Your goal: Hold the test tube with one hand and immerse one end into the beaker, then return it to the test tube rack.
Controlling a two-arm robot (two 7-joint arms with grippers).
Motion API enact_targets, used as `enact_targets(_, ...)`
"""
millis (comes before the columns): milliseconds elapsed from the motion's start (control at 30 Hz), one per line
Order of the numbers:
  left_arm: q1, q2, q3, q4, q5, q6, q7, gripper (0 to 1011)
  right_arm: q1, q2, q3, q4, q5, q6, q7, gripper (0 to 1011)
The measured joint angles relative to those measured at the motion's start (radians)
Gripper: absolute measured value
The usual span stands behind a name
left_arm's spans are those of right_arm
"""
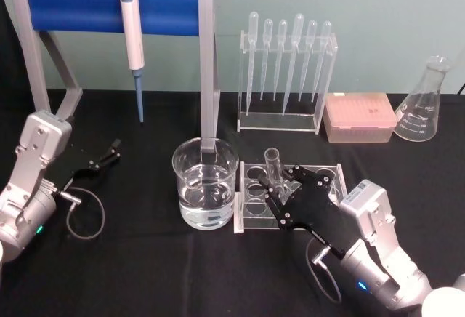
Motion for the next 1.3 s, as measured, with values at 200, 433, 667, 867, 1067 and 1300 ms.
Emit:
enact_targets(200, 0.0, 0.0, 0.0, 0.0, 0.0, 0.0, 0.0, 1000, -0.009, -0.006, 0.015, -0.01, -0.007, 0.0, 0.008, 228)
enact_targets(433, 0.0, 0.0, 0.0, 0.0, 0.0, 0.0, 0.0, 1000, -0.024, -0.01, 0.04, -0.038, -0.009, 0.004, 0.013, 228)
enact_targets(667, 0.0, 0.0, 0.0, 0.0, 0.0, 0.0, 0.0, 1000, -0.051, -0.01, 0.089, -0.124, 0.062, 0.075, 0.034, 228)
enact_targets(867, 0.0, 0.0, 0.0, 0.0, 0.0, 0.0, 0.0, 1000, -0.061, -0.008, 0.132, -0.219, 0.144, 0.206, 0.07, 228)
enact_targets(1067, 0.0, 0.0, 0.0, 0.0, 0.0, 0.0, 0.0, 1000, -0.043, -0.004, 0.164, -0.286, 0.213, 0.332, 0.121, 227)
enact_targets(1300, 0.0, 0.0, 0.0, 0.0, 0.0, 0.0, 0.0, 1000, -0.007, 0.012, 0.184, -0.325, 0.257, 0.443, 0.155, 228)
